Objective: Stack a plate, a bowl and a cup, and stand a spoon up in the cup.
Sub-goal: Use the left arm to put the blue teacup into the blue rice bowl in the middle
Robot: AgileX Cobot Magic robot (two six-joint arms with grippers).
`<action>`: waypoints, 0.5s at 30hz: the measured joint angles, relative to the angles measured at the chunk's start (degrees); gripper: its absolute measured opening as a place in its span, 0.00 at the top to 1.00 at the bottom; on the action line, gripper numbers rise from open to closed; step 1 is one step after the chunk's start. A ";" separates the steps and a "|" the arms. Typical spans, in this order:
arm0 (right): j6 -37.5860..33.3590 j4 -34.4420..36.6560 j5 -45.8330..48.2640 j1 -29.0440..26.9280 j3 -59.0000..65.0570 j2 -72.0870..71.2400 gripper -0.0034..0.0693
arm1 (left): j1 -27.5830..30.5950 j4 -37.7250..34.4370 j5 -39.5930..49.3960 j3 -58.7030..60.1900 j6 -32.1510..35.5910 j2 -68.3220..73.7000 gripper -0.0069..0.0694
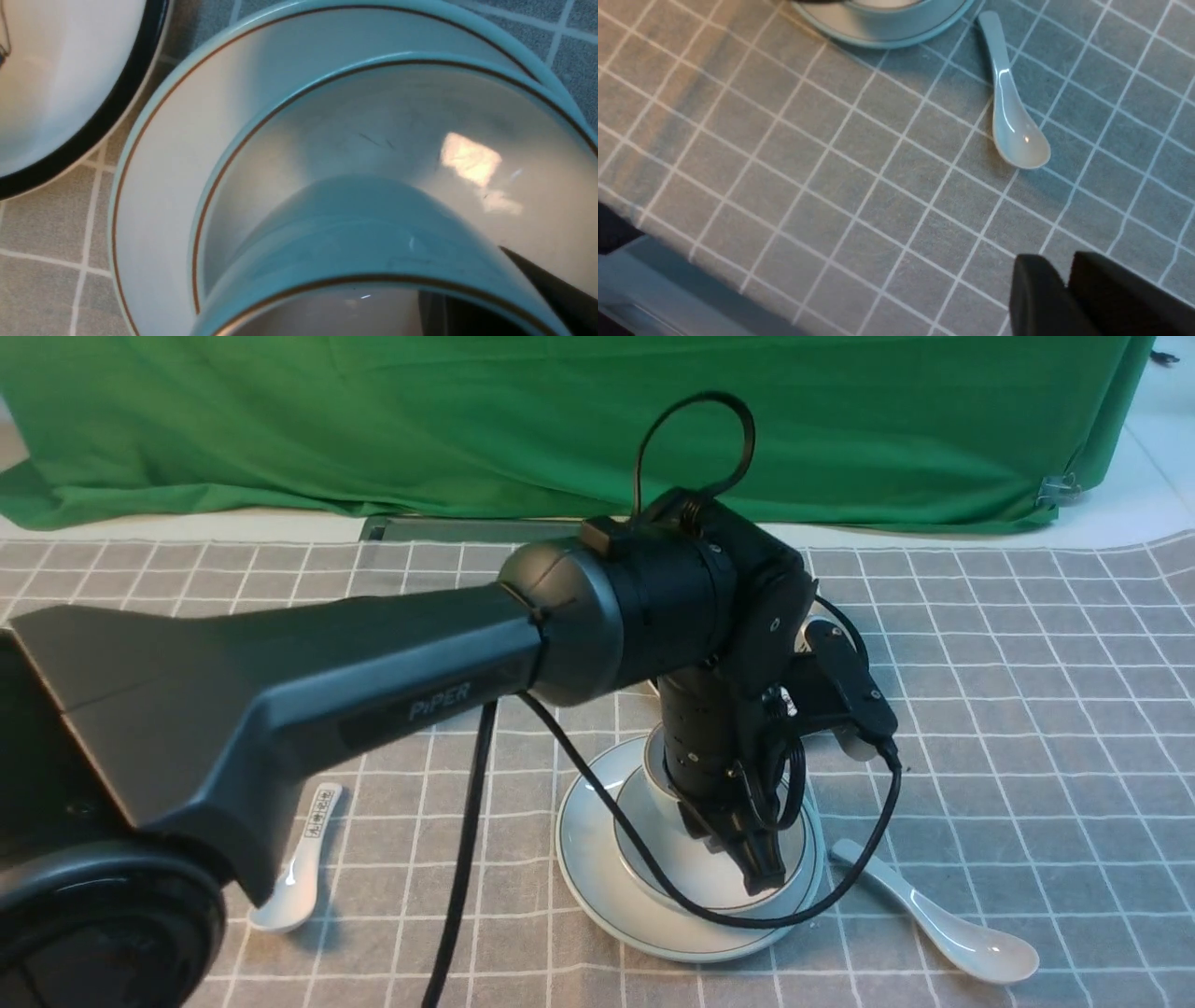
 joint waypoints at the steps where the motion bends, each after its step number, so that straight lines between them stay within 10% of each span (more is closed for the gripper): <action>1: 0.27 0.00 0.05 0.00 0.00 -0.80 0.76 | 0.00 -0.24 0.02 0.00 0.21 0.35 0.86; 15: 5.62 -0.09 0.05 0.00 0.00 -6.07 0.59 | 0.00 -0.66 1.08 0.00 1.21 1.54 0.54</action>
